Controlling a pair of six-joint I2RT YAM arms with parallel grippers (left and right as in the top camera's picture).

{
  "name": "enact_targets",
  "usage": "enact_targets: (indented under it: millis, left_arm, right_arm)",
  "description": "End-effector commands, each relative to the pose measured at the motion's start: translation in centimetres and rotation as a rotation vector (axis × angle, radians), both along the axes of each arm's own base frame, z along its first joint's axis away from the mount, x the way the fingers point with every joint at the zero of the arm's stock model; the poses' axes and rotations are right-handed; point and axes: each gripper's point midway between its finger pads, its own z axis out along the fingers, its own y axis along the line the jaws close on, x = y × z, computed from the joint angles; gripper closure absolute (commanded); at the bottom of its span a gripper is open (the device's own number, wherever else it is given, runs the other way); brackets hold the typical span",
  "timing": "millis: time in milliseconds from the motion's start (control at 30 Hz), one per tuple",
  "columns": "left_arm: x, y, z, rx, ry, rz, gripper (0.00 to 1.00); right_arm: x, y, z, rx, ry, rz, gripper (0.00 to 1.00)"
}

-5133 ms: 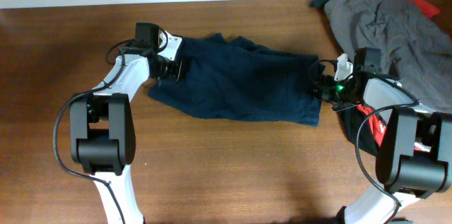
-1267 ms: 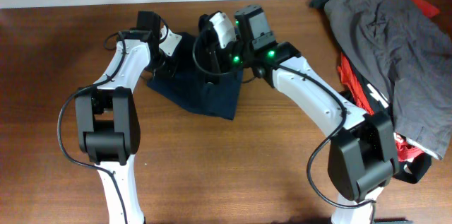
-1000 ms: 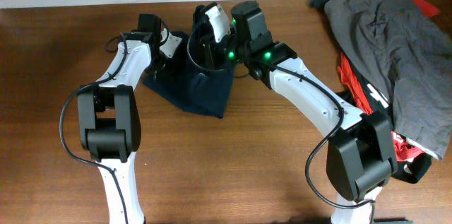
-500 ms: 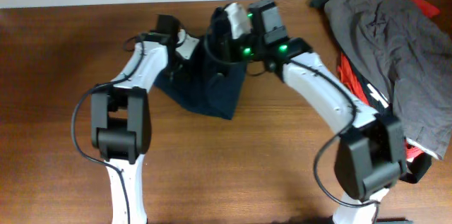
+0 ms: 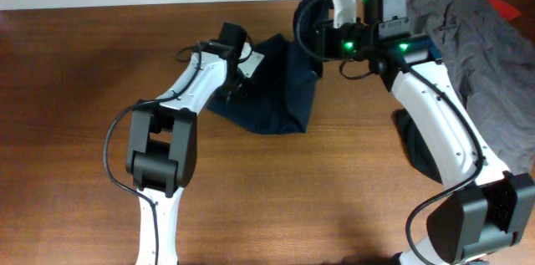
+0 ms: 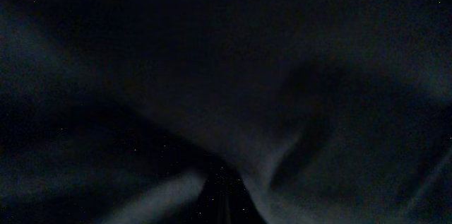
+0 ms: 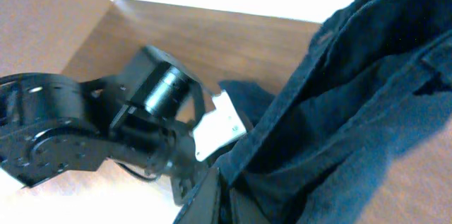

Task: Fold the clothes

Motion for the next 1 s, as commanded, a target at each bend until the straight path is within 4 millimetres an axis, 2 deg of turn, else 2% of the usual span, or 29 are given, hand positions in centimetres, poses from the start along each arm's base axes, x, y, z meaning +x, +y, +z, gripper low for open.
enact_targets:
  millis: [0,100,200,267,367,433,533,667,833,967]
  left_arm:
    - [0.9,2.8,1.9,0.005,0.028,0.02,1.0]
    - [0.8,4.5,4.2,0.016,0.047,0.002,1.0]
    - [1.4,6.5,6.6,0.043,0.039,0.034,1.0]
    - [2.5,9.0,7.7,0.094,0.011,0.109,1.0]
    - [3.8,12.3,7.7,0.141,-0.015,0.227,1.0]
    - [4.8,15.7,7.3,0.178,-0.034,0.323,1.0]
    - [5.4,18.0,6.4,0.184,-0.035,0.376,1.0]
    - [5.4,18.2,4.1,0.148,0.012,0.383,1.0]
    - [5.2,16.0,2.1,0.036,0.066,0.335,1.0]
    - [5.0,15.8,0.8,0.033,0.095,0.332,1.0]
  right_arm:
    - [-0.2,3.4,0.5,0.014,-0.045,0.086,0.96]
    - [-0.1,4.4,0.0,0.011,-0.047,0.1,0.96]
    - [0.2,4.5,-0.6,0.008,-0.04,0.096,0.96]
    - [0.2,4.7,-0.8,0.007,-0.037,0.099,0.96]
    - [0.2,5.1,-1.2,0.004,-0.035,0.106,0.96]
    - [0.3,5.1,-1.4,0.003,-0.029,0.105,0.96]
    - [0.3,5.1,-1.4,0.003,-0.029,0.106,0.96]
    - [0.0,5.5,-1.3,0.012,-0.028,0.121,0.96]
    - [-0.2,6.1,-1.2,0.013,-0.034,0.135,0.96]
    - [-0.2,6.2,-1.2,0.014,-0.035,0.136,0.96]
